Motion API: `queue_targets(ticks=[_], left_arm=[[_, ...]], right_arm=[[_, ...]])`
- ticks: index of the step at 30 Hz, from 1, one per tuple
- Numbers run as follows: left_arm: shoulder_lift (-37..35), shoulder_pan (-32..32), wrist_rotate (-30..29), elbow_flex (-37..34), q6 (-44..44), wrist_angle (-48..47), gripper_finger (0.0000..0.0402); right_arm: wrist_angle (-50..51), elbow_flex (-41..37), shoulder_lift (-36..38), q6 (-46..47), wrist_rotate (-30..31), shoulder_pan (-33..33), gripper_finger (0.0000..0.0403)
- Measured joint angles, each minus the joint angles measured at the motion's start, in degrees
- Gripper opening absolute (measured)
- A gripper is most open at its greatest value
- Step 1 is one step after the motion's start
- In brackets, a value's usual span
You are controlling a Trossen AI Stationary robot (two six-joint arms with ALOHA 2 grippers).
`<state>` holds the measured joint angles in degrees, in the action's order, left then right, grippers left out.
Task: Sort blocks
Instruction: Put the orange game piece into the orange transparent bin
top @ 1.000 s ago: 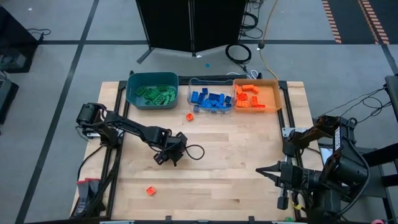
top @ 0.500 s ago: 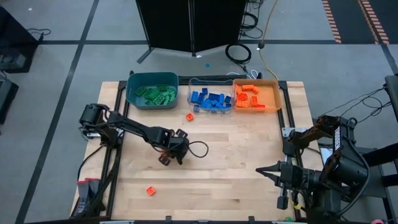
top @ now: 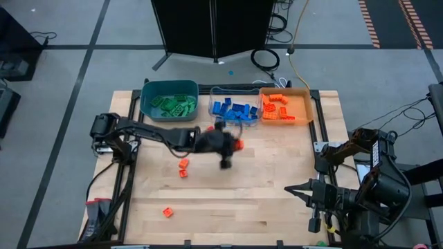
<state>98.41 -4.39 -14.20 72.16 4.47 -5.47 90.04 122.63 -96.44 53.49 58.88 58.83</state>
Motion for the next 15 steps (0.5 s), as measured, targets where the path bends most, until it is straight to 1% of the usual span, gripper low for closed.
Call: queue_targets(ticks=[3,6,9,12,15], left_arm=[[-0.09,3.77,-1.71,0.57,-5.32,9.82,0.0132],[0.01,7.82,-3.73,0.55,-10.7,17.15,0.0132],[1.97,11.09,-5.15,1.88,-15.92,24.48,0.0132],[6.6,12.19,-4.78,7.52,-15.82,26.58,0.0132],[12.82,12.2,-4.44,16.57,-12.97,23.35,0.0132]], right_arm=[[-0.02,0.0,0.0,-0.04,0.08,0.0,0.0],[-0.02,0.01,0.0,-0.28,0.08,0.02,0.0],[-0.02,0.02,0.0,-1.21,0.16,0.0,0.0],[-0.05,0.02,0.0,-2.25,1.51,0.01,0.0],[-0.04,0.0,0.0,-2.67,1.63,0.02,0.0]])
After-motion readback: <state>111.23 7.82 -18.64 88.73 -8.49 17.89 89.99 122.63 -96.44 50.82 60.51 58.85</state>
